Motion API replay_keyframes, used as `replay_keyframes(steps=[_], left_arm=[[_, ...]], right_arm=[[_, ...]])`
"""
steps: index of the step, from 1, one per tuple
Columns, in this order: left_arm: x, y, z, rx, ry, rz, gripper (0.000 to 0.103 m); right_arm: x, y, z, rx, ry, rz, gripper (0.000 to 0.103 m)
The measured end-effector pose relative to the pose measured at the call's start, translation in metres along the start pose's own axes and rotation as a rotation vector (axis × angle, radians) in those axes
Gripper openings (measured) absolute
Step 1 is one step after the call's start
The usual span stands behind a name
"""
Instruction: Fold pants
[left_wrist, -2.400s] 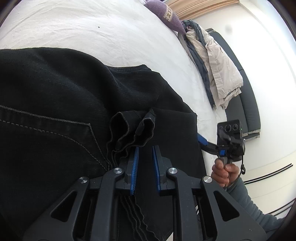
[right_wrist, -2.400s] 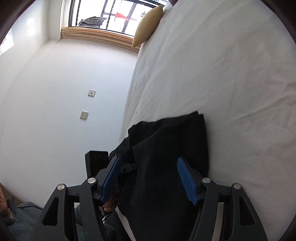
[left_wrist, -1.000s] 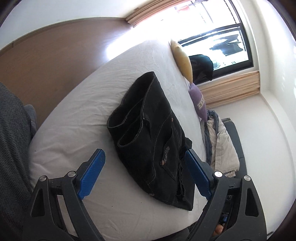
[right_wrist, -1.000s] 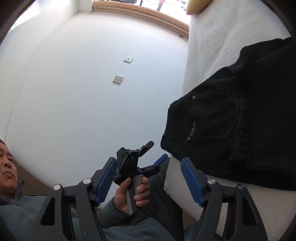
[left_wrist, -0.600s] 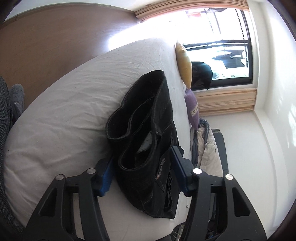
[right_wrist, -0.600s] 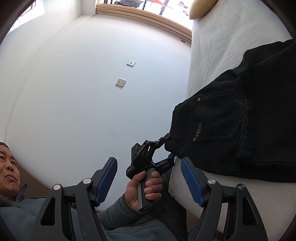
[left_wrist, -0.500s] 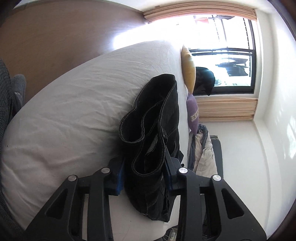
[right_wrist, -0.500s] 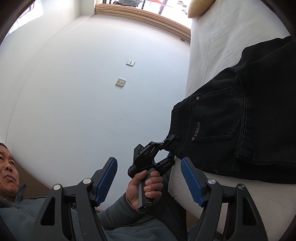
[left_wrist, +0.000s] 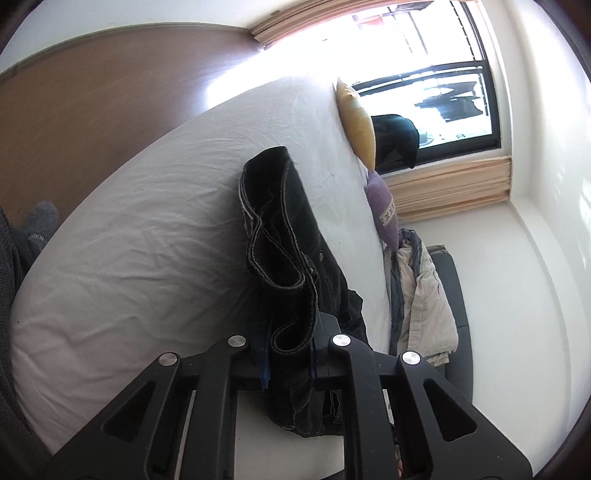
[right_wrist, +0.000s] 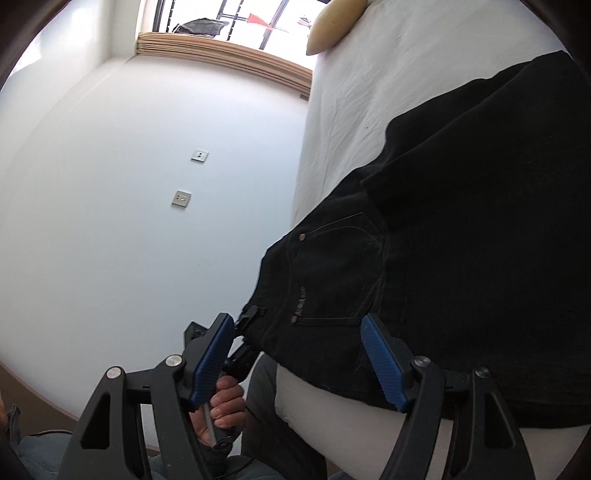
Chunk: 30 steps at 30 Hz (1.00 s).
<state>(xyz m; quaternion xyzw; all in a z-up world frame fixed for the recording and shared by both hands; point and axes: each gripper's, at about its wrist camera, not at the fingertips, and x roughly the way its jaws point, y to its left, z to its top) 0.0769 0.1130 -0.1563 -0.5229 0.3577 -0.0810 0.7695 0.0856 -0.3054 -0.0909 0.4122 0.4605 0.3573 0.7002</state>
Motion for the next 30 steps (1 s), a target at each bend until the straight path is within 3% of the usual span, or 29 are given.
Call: replay_keyframes(steps=[3, 9, 14, 17, 22, 30], left_arm=[[-0.001, -0.030, 0.000, 0.072, -0.004, -0.002, 0.012], [0.003, -0.081, -0.007, 0.210, 0.005, 0.003, 0.012], [0.006, -0.108, -0.011, 0.267, 0.010, 0.023, 0.012], [0.005, -0.122, -0.014, 0.309, 0.014, 0.023, 0.012], [0.013, -0.167, -0.030, 0.423, 0.049, -0.009, 0.012], [0.062, -0.264, -0.104, 0.690, 0.173, -0.077, 0.012]], right_arm=[[0.006, -0.019, 0.019, 0.040, -0.009, -0.038, 0.075], [0.022, -0.036, 0.067, 0.085, -0.043, 0.041, 0.075], [0.048, -0.061, 0.099, 0.145, -0.029, 0.005, 0.070], [0.052, -0.062, 0.101, 0.141, -0.020, -0.001, 0.069], [0.021, -0.051, 0.092, 0.140, -0.058, 0.007, 0.074], [-0.043, -0.037, 0.076, 0.120, -0.098, 0.025, 0.075]])
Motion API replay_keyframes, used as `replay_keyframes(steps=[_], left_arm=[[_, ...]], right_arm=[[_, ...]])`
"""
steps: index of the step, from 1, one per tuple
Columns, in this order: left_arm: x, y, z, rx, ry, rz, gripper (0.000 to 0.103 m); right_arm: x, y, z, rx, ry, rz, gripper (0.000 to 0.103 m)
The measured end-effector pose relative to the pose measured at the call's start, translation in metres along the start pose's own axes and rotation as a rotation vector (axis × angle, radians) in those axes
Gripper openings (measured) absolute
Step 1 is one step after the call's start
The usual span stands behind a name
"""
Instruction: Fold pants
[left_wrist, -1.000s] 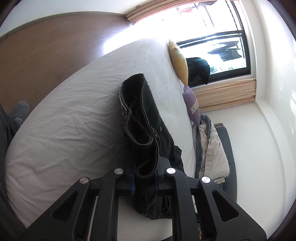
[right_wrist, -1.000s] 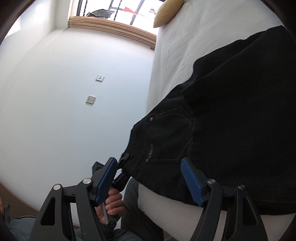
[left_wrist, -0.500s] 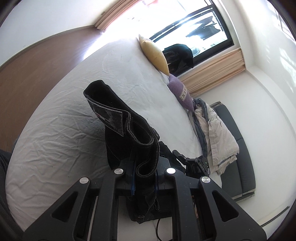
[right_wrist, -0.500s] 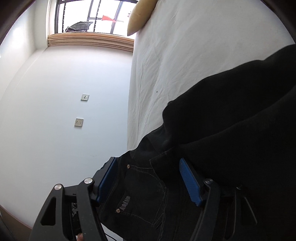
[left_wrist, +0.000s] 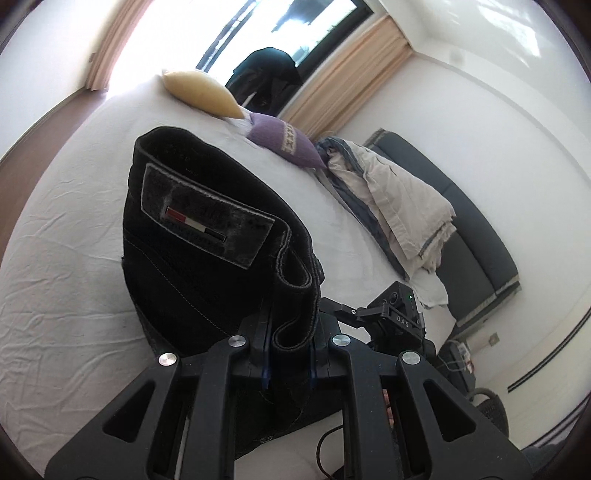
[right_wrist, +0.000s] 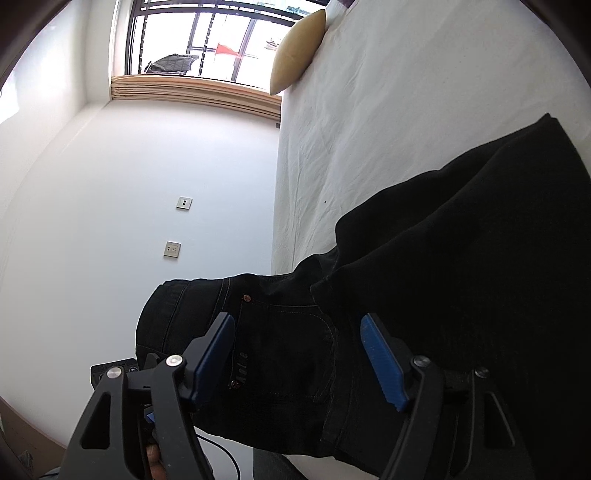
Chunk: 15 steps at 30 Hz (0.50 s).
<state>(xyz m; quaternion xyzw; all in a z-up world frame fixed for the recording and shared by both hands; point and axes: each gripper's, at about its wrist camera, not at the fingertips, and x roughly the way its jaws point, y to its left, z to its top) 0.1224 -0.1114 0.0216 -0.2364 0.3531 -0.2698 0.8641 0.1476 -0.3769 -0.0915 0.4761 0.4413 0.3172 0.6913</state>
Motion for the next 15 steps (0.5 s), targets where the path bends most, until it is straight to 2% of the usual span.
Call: replay_keyframes(steps=[3, 7, 9, 13, 15], left_arm=[[0.036, -0.037, -0.010, 0.085, 0.062, -0.027, 0.012], [0.081, -0.068, -0.032, 0.148, 0.149, -0.040, 0.012], [0.098, -0.079, -0.042, 0.171, 0.183, -0.039, 0.012], [0.124, -0.091, -0.062, 0.234, 0.248, -0.007, 0.012], [0.134, -0.093, -0.070, 0.249, 0.268, 0.007, 0.012]], right_arm=[[-0.022, 0.005, 0.000, -0.004, -0.012, 0.025, 0.077], [-0.039, 0.024, 0.002, -0.072, 0.006, 0.034, 0.080], [-0.045, 0.032, -0.003, -0.104, 0.025, 0.040, 0.080], [-0.047, 0.035, -0.001, -0.148, 0.059, -0.034, 0.080], [-0.050, 0.037, -0.001, -0.152, 0.067, -0.026, 0.080]])
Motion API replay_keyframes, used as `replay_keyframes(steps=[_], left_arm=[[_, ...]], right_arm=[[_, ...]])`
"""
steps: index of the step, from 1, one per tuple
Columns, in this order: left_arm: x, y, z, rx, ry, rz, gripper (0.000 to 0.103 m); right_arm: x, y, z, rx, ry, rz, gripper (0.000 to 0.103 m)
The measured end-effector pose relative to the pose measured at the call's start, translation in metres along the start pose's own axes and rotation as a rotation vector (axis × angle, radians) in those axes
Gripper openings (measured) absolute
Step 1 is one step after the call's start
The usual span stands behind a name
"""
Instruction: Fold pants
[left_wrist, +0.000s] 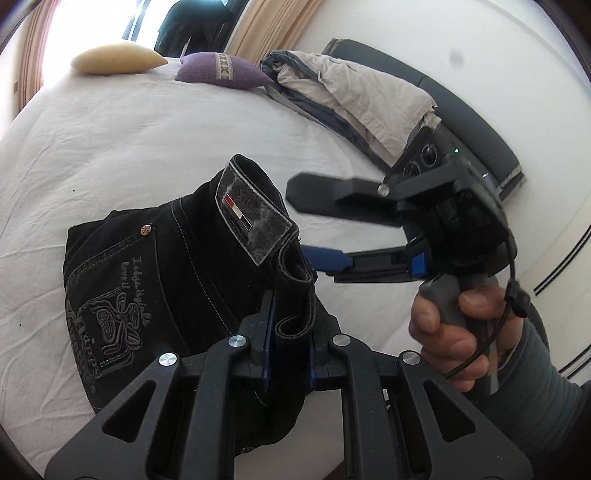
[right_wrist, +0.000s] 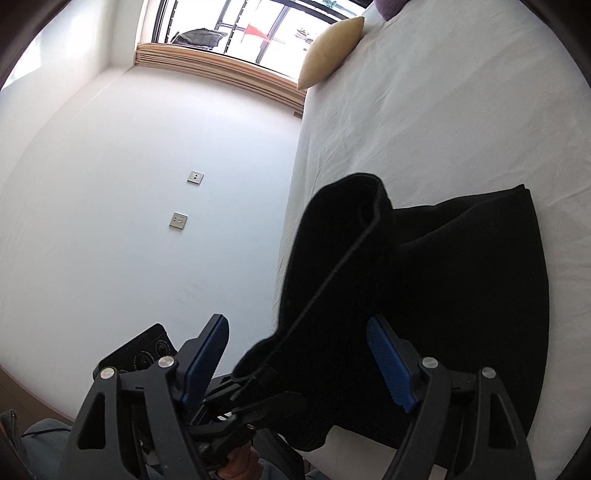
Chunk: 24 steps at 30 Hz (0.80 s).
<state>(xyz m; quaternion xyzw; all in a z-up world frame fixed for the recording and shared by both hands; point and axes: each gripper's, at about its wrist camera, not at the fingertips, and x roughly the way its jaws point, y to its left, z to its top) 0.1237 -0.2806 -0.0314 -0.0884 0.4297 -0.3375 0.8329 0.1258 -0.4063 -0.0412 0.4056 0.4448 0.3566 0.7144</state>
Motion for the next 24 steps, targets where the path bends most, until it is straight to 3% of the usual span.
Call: replay_keyframes(steps=[3, 7, 10, 16, 24], left_arm=[[0.008, -0.006, -0.007, 0.027, 0.008, 0.014, 0.012], [0.022, -0.013, 0.000, 0.063, 0.015, 0.037, 0.012], [0.038, -0.014, 0.003, 0.077, 0.030, 0.048, 0.012], [0.055, -0.024, -0.002, 0.126, 0.044, 0.070, 0.012], [0.081, -0.038, -0.005, 0.176, 0.092, 0.079, 0.012]], right_arm=[[-0.006, -0.001, 0.001, -0.009, -0.007, -0.019, 0.080], [-0.001, -0.019, -0.004, 0.040, 0.057, -0.159, 0.079], [0.000, -0.020, -0.004, 0.034, 0.061, -0.128, 0.061], [-0.001, -0.020, 0.001, -0.014, 0.075, -0.181, 0.023], [-0.009, -0.036, 0.004, -0.023, 0.051, -0.229, 0.018]])
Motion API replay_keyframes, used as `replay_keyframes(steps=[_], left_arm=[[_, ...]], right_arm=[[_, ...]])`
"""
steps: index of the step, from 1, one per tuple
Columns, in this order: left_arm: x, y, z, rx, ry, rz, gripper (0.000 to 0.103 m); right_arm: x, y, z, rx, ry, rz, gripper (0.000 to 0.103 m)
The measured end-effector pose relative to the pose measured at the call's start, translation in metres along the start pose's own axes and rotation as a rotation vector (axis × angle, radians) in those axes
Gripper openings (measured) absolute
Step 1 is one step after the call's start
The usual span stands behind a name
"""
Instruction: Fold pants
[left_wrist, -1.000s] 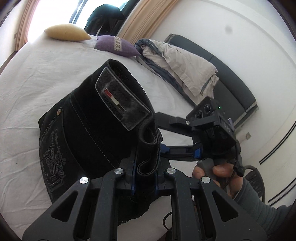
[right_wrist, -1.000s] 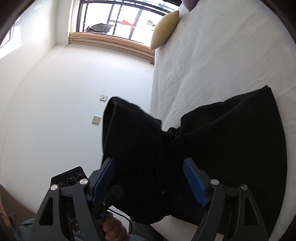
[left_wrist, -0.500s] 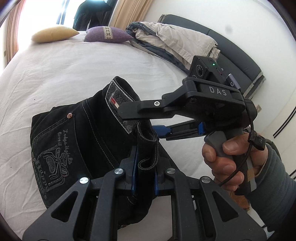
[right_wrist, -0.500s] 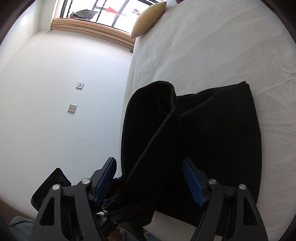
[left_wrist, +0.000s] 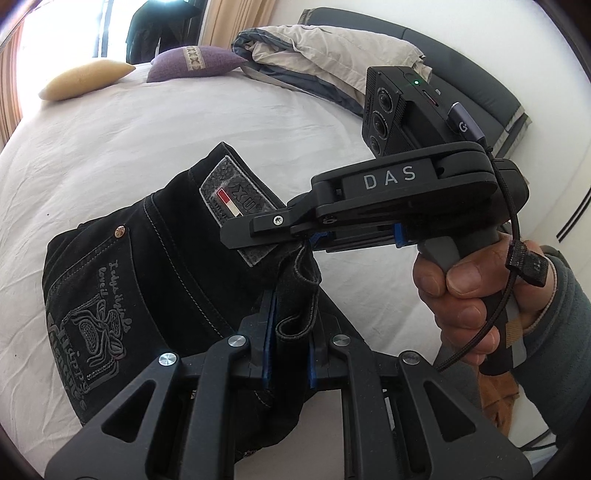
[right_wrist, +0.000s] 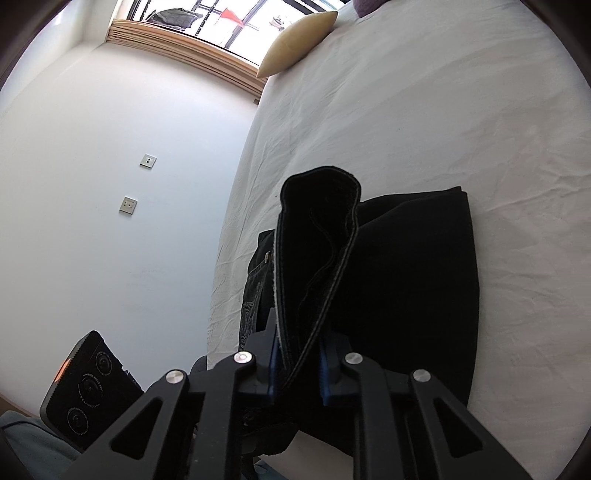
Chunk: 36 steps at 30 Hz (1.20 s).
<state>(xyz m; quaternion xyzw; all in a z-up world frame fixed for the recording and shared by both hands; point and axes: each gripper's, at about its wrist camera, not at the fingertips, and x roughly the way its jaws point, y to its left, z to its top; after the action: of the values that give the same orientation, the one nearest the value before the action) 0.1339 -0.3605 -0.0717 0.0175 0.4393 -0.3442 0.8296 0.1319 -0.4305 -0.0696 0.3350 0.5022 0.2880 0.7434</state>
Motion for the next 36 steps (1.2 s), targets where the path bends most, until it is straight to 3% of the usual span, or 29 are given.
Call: replay_keyframes(steps=[10, 20, 23, 28, 33, 36], left_arm=[[0.067, -0.019, -0.006, 0.046, 0.103, 0.036, 0.012], [0.089, -0.030, -0.012, 0.078, 0.116, 0.057, 0.013], [0.091, -0.034, -0.014, 0.079, 0.115, 0.052, 0.018], [0.084, -0.036, -0.015, 0.045, 0.126, -0.029, 0.040], [0.043, -0.030, -0.020, 0.005, 0.096, -0.116, 0.053], [0.017, -0.011, -0.018, -0.040, 0.040, -0.138, 0.053]], right_arm=[[0.007, -0.053, -0.004, 0.068, -0.012, -0.021, 0.017], [0.017, -0.064, -0.010, 0.083, -0.014, -0.034, 0.017], [0.018, -0.068, -0.014, 0.105, -0.019, -0.032, 0.019], [0.019, -0.069, -0.017, 0.119, -0.031, -0.038, 0.024], [0.012, -0.068, -0.020, 0.137, -0.050, -0.052, 0.036], [0.002, -0.065, -0.024, 0.152, -0.075, -0.075, 0.038]])
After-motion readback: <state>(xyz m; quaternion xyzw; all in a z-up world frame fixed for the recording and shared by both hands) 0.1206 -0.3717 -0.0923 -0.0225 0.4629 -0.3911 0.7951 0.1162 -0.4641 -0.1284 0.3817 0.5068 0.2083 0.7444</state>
